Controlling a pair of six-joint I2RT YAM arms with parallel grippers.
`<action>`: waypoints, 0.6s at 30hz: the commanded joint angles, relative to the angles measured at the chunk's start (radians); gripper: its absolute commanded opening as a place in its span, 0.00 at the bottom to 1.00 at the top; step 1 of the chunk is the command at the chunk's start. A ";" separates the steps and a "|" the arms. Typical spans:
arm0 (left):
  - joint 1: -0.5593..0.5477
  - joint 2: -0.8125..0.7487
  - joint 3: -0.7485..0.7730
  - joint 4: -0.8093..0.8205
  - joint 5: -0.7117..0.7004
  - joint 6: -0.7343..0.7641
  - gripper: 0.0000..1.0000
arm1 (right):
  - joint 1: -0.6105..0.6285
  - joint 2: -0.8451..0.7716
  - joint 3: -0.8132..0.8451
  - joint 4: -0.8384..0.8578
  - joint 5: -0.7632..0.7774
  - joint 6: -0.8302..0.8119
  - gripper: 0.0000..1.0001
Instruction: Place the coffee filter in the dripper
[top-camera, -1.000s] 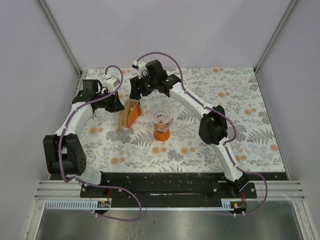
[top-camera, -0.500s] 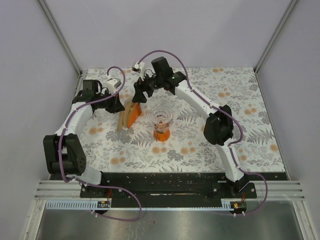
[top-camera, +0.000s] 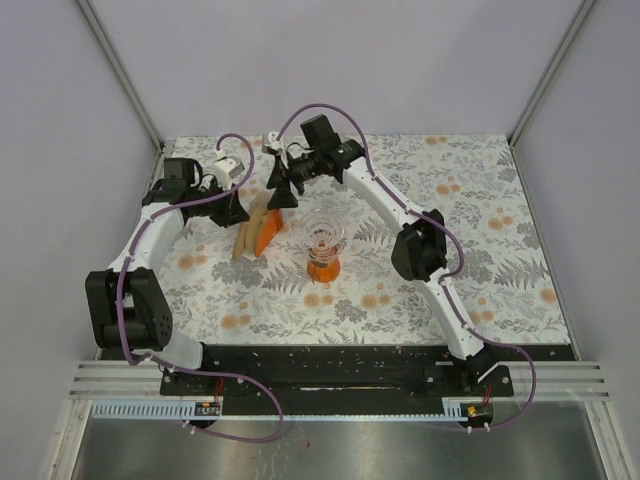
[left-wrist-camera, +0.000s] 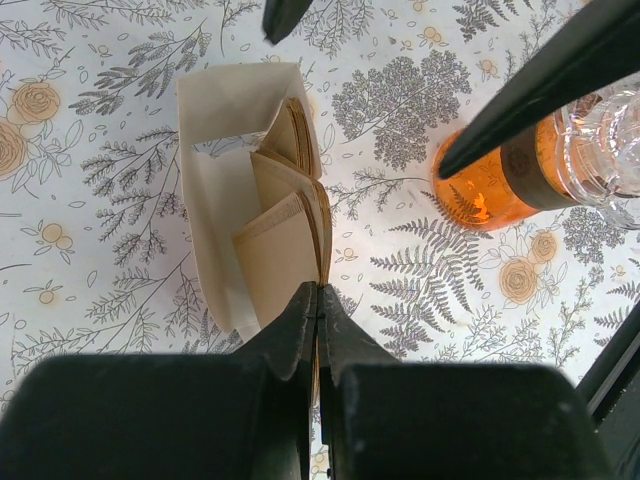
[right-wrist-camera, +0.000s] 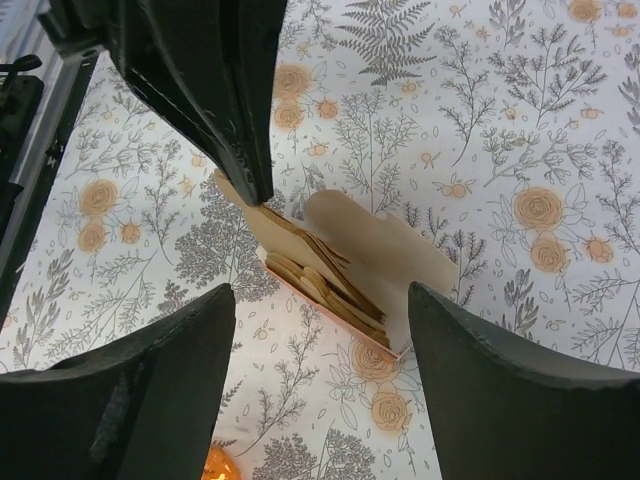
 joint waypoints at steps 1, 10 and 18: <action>0.005 -0.011 0.057 0.015 0.068 0.027 0.00 | 0.010 0.025 0.038 0.099 -0.032 0.020 0.77; 0.005 -0.005 0.075 0.015 0.071 0.032 0.00 | 0.033 0.077 0.059 0.142 0.005 0.038 0.67; 0.004 0.026 0.095 0.015 0.092 0.017 0.00 | 0.053 0.085 0.034 0.139 0.015 0.017 0.55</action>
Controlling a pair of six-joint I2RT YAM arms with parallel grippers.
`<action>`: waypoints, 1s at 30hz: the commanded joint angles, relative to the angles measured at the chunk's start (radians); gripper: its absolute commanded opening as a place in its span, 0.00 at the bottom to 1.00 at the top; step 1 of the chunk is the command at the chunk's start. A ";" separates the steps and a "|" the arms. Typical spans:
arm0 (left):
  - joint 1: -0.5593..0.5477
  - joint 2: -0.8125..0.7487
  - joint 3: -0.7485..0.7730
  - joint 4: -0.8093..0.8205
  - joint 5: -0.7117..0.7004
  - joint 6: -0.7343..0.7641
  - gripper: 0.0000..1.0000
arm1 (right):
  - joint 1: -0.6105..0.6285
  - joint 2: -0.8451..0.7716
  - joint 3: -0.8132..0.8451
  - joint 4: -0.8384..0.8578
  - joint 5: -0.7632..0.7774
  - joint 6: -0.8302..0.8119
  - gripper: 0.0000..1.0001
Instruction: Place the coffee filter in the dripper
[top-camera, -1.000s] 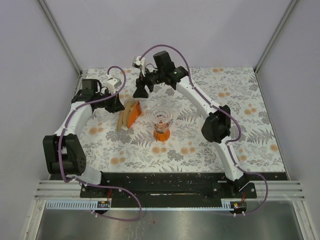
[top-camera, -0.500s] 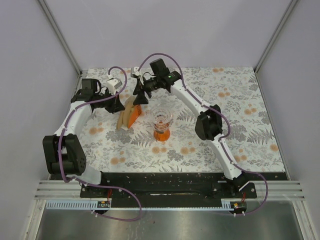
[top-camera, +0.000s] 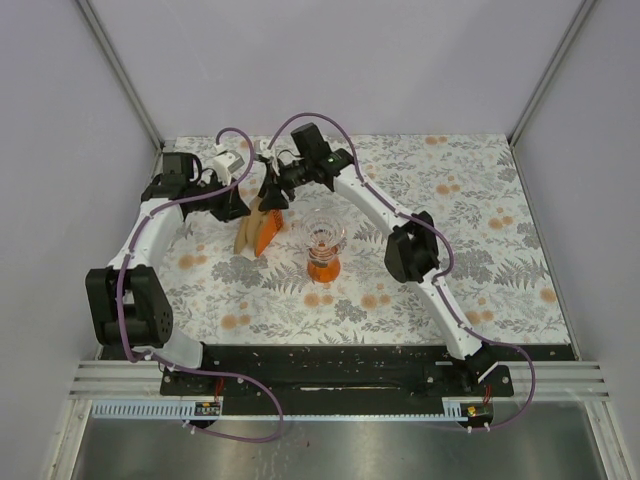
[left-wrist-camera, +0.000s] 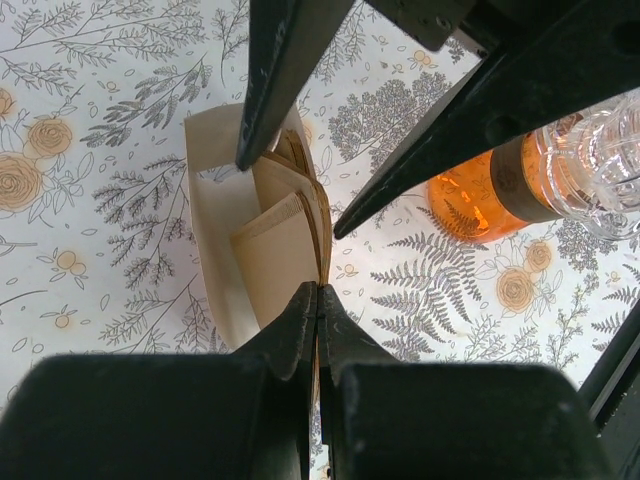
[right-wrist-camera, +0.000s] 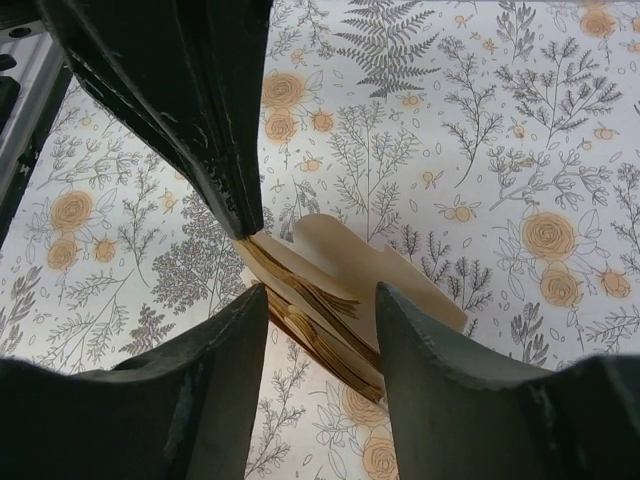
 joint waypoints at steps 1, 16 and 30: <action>0.002 0.011 0.057 0.021 0.062 0.006 0.00 | 0.024 0.007 0.023 0.026 0.015 -0.021 0.52; 0.002 0.019 0.055 -0.005 0.053 0.021 0.00 | 0.024 -0.036 -0.073 0.033 0.003 -0.202 0.11; 0.096 0.025 0.120 -0.149 0.073 0.133 0.59 | 0.018 -0.059 -0.099 0.072 -0.006 -0.239 0.00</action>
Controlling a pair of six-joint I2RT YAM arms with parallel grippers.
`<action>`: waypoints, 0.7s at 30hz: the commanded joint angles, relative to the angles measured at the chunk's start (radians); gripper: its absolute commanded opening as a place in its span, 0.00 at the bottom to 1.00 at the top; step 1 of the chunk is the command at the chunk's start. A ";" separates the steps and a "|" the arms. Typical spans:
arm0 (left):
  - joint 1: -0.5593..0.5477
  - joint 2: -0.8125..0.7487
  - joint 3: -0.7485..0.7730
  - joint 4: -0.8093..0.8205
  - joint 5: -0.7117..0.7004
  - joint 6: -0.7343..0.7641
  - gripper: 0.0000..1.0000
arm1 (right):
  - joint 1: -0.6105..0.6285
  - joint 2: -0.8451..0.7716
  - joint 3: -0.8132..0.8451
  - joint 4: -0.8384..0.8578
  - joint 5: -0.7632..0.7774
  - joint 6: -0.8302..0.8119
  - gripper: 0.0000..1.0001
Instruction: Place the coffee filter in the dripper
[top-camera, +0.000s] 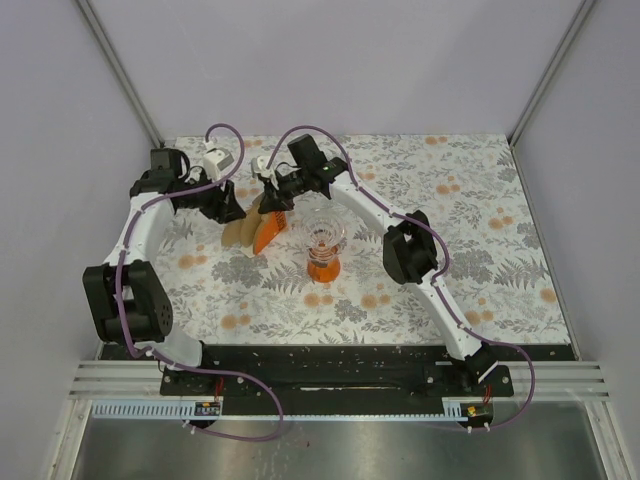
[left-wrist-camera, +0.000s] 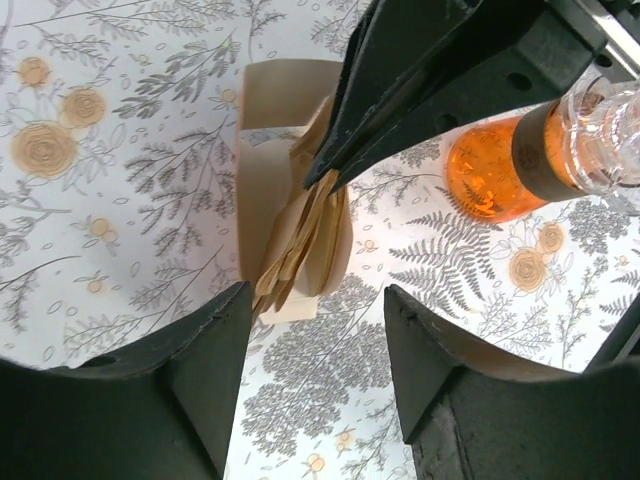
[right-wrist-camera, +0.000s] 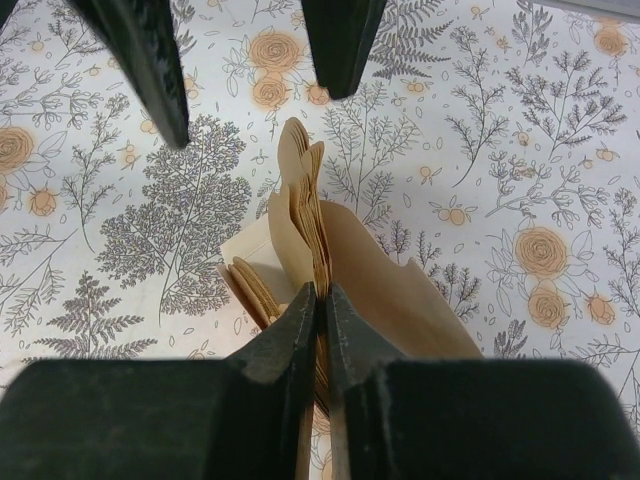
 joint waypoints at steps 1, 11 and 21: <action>0.052 -0.014 0.063 -0.064 0.059 0.082 0.59 | -0.005 -0.064 0.000 0.024 -0.020 -0.037 0.00; 0.089 -0.034 -0.001 -0.158 -0.047 0.319 0.37 | -0.014 -0.076 0.013 -0.035 -0.053 -0.098 0.00; 0.116 -0.098 -0.136 0.068 0.012 0.344 0.40 | -0.014 -0.084 0.009 -0.062 -0.057 -0.128 0.00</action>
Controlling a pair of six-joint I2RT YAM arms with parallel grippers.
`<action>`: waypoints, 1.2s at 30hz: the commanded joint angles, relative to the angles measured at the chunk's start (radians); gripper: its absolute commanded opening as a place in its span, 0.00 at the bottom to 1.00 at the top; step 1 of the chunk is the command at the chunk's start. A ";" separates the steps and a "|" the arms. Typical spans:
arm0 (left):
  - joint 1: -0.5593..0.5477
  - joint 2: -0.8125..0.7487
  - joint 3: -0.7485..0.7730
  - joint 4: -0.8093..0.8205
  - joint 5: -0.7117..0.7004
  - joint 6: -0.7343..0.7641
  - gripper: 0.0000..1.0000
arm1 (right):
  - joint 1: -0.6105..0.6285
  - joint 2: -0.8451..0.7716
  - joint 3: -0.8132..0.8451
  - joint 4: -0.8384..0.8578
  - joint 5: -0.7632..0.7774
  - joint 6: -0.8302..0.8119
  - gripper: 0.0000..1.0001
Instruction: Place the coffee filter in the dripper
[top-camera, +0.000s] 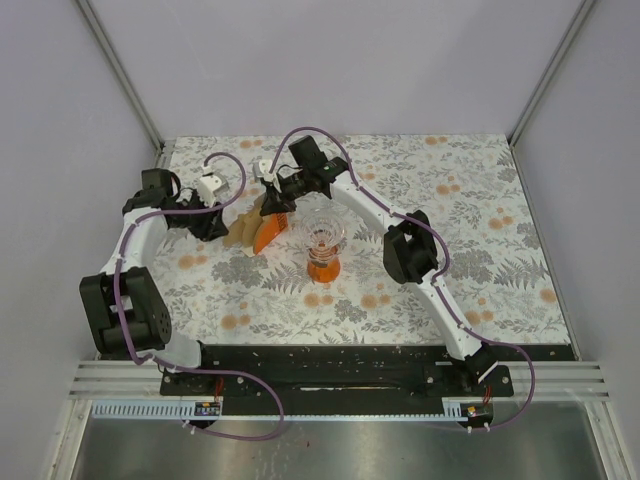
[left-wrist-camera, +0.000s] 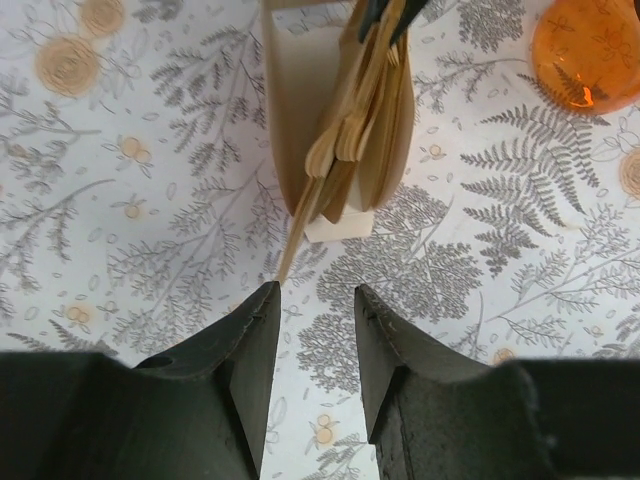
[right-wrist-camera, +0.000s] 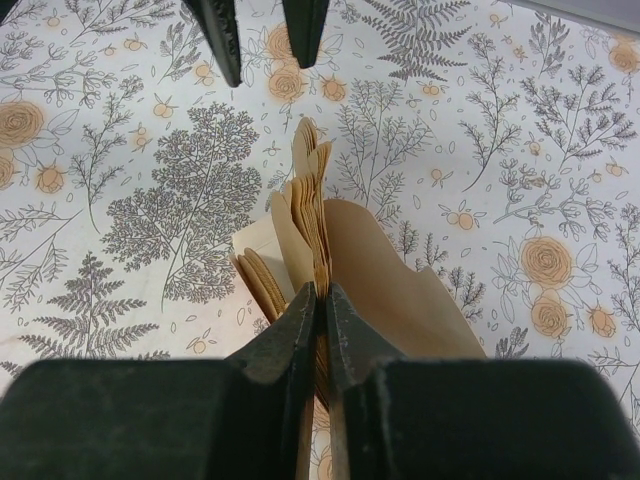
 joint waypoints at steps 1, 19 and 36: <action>0.031 -0.040 0.006 0.113 0.114 0.075 0.40 | -0.006 -0.084 0.013 -0.017 -0.023 -0.033 0.00; 0.061 0.132 0.050 0.083 0.188 0.187 0.26 | -0.006 -0.085 0.018 -0.016 -0.032 -0.046 0.00; 0.061 0.184 0.078 0.134 0.164 0.117 0.09 | -0.006 -0.094 0.010 -0.016 -0.031 -0.043 0.00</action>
